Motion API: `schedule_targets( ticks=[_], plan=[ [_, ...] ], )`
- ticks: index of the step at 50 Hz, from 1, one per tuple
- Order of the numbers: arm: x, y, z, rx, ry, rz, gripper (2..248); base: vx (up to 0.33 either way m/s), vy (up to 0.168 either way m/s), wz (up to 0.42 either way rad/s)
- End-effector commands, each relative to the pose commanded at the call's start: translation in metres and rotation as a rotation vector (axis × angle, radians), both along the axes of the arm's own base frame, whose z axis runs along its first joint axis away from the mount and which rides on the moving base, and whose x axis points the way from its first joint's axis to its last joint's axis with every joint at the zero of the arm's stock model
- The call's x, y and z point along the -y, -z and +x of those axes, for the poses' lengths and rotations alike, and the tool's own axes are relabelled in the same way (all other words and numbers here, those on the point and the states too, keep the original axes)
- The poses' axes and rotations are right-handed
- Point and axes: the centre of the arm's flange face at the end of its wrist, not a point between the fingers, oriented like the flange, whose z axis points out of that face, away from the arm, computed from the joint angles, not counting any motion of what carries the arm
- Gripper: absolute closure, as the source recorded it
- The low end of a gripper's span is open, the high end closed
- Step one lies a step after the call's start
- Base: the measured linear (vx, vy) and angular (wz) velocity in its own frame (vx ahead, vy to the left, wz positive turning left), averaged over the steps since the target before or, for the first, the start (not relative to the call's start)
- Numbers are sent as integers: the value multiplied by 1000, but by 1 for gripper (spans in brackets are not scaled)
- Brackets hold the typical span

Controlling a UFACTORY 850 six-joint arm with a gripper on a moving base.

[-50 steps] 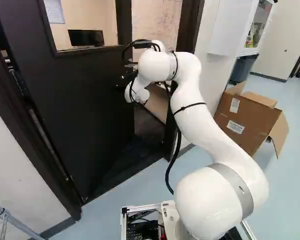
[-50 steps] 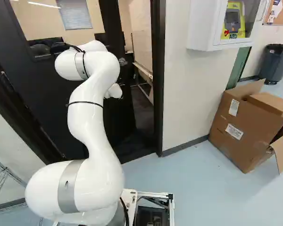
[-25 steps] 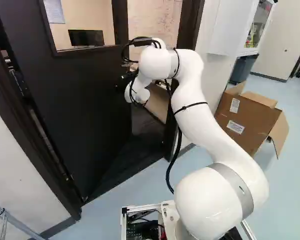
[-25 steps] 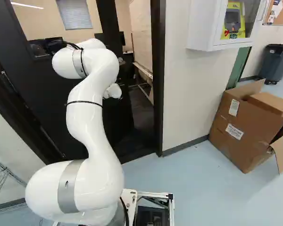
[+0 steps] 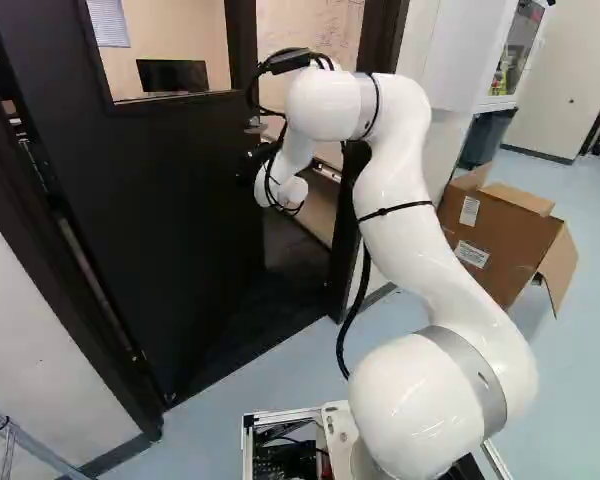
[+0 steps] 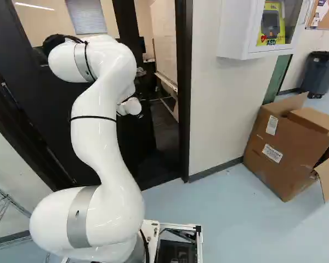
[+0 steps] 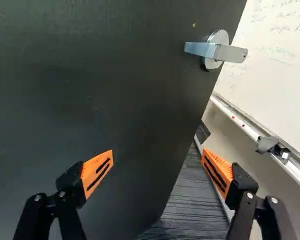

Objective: Open the door and move inside

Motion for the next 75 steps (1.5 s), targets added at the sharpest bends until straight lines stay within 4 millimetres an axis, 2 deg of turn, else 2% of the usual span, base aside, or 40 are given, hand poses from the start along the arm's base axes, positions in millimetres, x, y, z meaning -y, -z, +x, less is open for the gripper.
schedule_targets(
  ticks=[40, 75],
  plan=[
    [32, -16, -79, -75, 36, -8, 3, 0, 0, 0],
    [63, -27, -148, -134, 153, 30, 3, 0, 0, 0]
  ],
)
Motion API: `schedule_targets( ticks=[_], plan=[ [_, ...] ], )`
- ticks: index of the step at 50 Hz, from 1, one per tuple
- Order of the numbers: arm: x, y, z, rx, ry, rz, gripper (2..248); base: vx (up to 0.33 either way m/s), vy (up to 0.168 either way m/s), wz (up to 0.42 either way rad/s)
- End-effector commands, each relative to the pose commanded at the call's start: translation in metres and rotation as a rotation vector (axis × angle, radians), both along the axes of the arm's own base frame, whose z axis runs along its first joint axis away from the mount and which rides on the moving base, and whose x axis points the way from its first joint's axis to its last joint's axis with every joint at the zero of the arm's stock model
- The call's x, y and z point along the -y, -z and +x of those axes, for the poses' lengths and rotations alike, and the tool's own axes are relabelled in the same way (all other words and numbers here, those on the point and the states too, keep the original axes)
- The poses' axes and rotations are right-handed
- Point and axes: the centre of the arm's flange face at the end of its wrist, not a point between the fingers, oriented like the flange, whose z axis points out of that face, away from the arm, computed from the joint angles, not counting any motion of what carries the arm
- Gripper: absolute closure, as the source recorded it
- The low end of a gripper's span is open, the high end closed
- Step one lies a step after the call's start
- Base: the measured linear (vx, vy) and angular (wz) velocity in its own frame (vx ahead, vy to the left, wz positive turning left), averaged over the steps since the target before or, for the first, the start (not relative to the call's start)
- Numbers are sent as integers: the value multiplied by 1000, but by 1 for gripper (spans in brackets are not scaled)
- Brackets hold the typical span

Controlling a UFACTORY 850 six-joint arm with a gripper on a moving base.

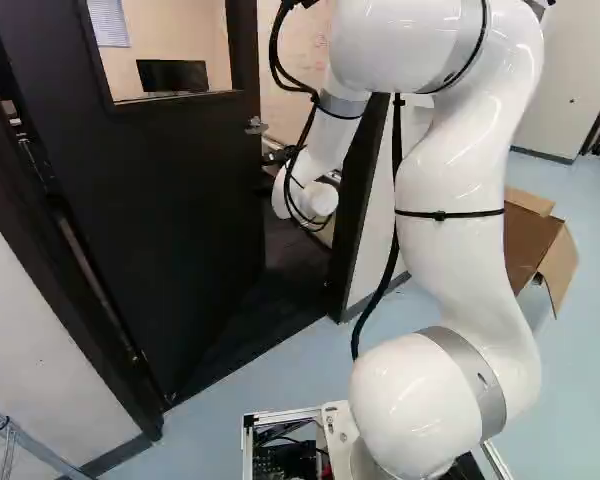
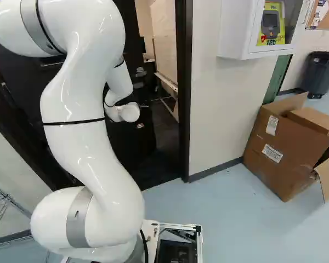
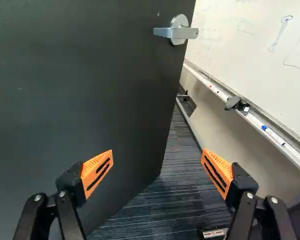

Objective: Open the door and move inside

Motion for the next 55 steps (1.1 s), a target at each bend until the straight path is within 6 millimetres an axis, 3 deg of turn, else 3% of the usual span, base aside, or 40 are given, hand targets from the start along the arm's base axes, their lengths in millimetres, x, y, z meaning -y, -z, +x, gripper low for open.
schedule_targets(
  ticks=[55],
  plan=[
    [47, -8, -111, -60, 149, 30, 3, 0, 0, 0]
  ],
)
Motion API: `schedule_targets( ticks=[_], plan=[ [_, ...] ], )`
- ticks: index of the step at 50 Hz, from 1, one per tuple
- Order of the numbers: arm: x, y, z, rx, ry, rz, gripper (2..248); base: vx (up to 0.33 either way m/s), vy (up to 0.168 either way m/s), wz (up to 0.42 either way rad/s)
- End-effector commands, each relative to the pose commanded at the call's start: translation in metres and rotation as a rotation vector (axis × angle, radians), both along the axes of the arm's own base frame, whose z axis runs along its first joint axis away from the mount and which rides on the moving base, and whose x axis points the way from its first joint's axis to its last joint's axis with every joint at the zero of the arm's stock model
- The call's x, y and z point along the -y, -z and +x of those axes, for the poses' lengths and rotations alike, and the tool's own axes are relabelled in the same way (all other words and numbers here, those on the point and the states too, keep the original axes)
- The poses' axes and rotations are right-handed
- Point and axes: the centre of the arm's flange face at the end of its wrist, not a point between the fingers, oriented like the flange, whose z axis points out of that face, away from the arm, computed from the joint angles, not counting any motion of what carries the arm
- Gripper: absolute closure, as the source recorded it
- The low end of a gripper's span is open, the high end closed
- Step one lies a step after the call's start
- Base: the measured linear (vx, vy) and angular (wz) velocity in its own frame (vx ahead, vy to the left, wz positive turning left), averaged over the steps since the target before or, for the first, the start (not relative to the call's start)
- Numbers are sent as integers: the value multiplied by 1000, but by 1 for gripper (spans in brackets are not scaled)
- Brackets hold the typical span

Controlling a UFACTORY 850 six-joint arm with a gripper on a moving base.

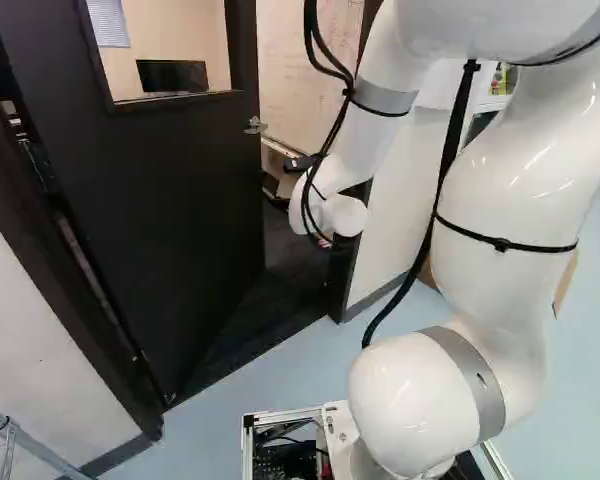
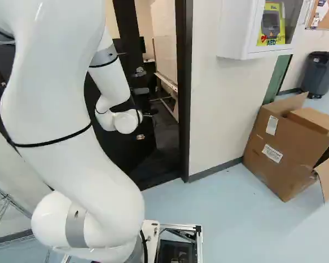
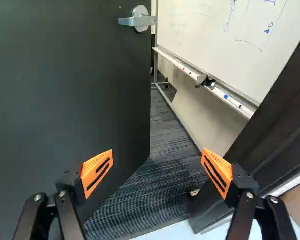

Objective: Open the door and move inside

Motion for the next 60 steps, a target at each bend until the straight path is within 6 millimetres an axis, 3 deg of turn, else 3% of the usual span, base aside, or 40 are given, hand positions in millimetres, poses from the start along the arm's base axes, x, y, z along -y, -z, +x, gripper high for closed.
schedule_targets(
  ticks=[30, 60],
  plan=[
    [24, 0, -58, -9, 53, 1, 3, 0, 0, 0],
    [53, 2, -105, -6, 134, 2, 3, 0, 0, 0]
  ],
)
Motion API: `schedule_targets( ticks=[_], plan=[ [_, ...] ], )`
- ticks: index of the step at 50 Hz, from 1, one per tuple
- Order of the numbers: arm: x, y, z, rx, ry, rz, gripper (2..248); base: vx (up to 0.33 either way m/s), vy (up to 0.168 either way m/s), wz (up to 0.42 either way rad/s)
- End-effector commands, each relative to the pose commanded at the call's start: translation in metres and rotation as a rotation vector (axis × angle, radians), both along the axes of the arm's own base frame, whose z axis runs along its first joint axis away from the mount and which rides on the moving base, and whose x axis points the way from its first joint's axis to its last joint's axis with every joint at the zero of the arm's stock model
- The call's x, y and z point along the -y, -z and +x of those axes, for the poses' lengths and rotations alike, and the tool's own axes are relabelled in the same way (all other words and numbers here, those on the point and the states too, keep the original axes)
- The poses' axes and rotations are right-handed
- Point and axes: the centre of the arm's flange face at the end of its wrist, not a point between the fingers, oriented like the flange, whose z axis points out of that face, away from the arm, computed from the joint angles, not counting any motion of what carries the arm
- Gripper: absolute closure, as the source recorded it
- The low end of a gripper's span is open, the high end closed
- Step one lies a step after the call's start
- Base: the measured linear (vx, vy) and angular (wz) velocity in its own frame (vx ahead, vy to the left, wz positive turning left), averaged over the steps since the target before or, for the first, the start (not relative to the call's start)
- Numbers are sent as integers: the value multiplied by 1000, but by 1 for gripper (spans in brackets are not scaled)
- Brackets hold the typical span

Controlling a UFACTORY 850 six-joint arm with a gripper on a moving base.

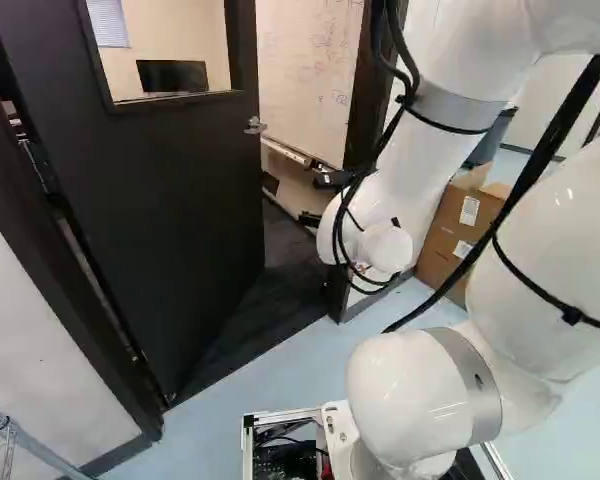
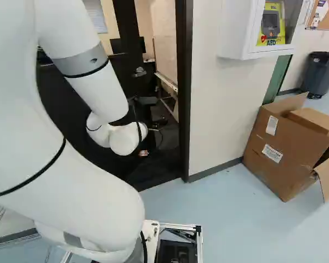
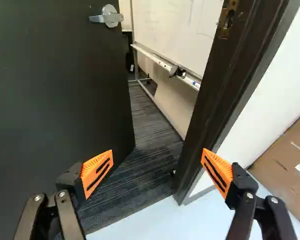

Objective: Open the door and move inside

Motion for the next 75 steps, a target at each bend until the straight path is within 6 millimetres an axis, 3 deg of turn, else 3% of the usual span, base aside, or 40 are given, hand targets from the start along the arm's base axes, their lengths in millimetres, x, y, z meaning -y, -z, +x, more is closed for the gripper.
schedule_targets(
  ticks=[46, 75],
  plan=[
    [1, 0, -2, 0, 3, 0, 3, 18, -2, -19],
    [1, 0, -2, 0, 3, 0, 3, 95, 95, 103]
  ],
)
